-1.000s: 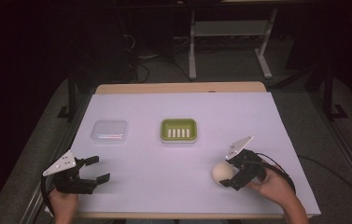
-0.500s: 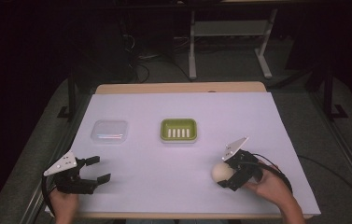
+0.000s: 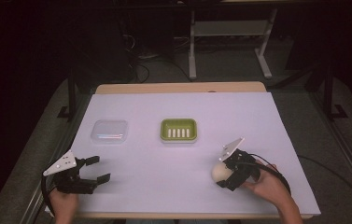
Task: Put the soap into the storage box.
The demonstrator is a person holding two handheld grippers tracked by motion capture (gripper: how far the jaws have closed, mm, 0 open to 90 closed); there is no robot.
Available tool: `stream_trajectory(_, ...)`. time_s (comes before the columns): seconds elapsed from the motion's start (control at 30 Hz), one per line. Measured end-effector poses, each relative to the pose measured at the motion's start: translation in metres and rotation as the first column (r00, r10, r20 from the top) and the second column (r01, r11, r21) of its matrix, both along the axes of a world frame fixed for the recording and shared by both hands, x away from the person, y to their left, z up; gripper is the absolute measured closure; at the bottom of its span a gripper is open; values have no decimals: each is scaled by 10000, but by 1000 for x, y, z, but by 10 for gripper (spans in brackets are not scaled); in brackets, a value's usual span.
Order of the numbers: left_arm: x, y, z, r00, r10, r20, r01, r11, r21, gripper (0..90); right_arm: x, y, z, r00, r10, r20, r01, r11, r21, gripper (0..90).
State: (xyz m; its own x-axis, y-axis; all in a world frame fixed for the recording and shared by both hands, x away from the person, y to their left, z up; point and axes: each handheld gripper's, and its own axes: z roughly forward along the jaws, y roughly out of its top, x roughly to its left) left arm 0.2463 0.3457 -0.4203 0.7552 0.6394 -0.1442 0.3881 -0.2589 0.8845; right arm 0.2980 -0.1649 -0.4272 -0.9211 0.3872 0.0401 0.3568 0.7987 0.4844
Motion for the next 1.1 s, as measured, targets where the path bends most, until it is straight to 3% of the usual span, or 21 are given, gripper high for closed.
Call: stream_trajectory(1.1, -1, 0, 0, 10000, 17, 7, -17, 10000, 18, 132, 0, 5, -2, 9999, 128, -15, -128, 9990, -431, 225)
